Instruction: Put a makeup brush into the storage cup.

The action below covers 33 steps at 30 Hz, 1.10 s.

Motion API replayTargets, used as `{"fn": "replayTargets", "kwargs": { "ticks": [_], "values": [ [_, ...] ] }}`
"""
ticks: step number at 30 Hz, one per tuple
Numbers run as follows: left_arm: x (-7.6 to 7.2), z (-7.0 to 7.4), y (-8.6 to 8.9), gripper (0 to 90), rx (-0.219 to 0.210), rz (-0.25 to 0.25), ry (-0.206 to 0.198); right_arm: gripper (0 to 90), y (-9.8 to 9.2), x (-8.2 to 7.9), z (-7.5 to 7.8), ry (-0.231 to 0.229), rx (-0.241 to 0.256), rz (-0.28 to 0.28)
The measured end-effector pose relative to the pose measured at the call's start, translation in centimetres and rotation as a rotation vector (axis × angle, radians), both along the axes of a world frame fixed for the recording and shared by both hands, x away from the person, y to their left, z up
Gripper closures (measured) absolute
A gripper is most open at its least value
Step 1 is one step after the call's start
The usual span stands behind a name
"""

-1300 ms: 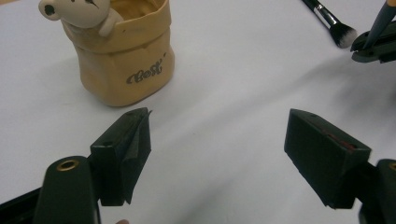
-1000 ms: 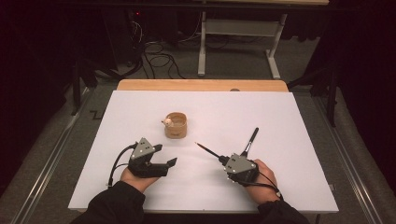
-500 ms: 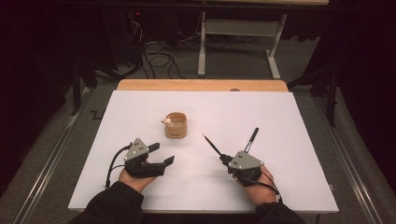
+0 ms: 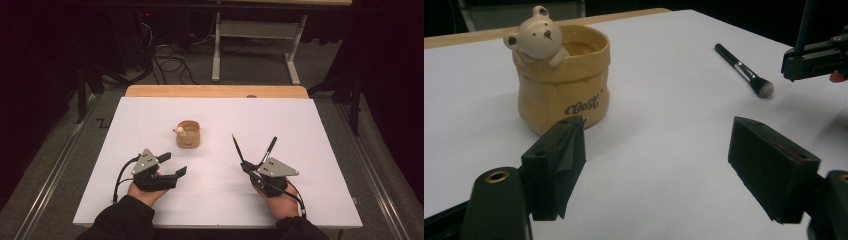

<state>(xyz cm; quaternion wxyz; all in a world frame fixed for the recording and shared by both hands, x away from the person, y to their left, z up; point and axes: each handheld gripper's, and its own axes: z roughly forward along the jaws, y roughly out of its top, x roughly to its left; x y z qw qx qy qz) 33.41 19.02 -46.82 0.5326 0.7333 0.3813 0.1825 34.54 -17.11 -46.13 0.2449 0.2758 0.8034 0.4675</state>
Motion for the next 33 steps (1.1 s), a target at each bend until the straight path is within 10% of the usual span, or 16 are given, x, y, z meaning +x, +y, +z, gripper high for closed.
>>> {"fn": "replayTargets", "kwargs": {
  "ticks": [12,16,33],
  "values": [
    [-0.3,-0.2,-0.7,14.9,-0.004,-0.039,-0.047,86.5,-0.6,0.1,0.4,-0.009,0.085,-0.009],
    [-0.7,0.0,-1.3,0.1,0.02,-0.026,-0.068,86.5,-0.6,0.1,0.5,-0.013,0.087,-0.003],
    [-0.7,1.1,-1.4,0.1,-0.025,-0.007,-0.076,86.5,0.1,0.0,0.3,-0.003,0.099,0.034]
  ]
}}
